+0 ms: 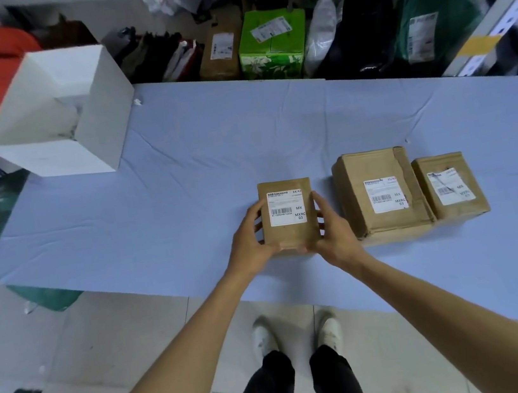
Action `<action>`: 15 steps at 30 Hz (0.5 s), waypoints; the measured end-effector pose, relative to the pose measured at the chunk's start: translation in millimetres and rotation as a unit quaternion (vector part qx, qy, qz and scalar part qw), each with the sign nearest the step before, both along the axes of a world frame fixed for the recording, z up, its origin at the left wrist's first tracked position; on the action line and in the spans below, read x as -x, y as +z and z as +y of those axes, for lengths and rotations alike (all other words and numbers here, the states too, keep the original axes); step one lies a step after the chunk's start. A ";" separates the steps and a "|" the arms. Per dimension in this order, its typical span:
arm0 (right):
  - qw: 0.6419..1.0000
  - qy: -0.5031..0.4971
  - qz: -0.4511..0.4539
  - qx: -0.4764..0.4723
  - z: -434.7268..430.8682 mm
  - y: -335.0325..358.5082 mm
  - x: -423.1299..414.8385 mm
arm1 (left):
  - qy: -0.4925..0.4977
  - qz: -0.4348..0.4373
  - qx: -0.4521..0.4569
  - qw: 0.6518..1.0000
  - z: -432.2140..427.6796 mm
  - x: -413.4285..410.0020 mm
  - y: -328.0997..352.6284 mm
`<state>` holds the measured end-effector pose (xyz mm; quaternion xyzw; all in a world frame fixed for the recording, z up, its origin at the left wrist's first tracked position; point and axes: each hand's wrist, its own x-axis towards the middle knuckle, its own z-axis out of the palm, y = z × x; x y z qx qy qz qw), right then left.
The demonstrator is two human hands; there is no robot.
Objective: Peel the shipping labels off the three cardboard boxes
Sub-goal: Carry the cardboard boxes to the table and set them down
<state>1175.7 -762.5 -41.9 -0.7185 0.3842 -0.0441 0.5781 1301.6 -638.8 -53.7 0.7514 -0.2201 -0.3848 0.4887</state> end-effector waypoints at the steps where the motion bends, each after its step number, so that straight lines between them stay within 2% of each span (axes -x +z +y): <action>1: 1.000 0.003 0.001 0.001 -0.5 0.7 -0.3 | -0.005 -0.003 -0.004 1.000 -0.8 -1.7 0.1; 8: 1.000 0.013 0.022 -0.005 -2.8 5.6 -2.5 | -0.021 -0.055 -0.053 0.997 -12.2 -12.1 -2.4; 15: 0.996 0.043 0.067 0.032 -9.0 6.6 -5.2 | -0.027 -0.078 -0.078 0.994 -20.3 -16.1 -3.8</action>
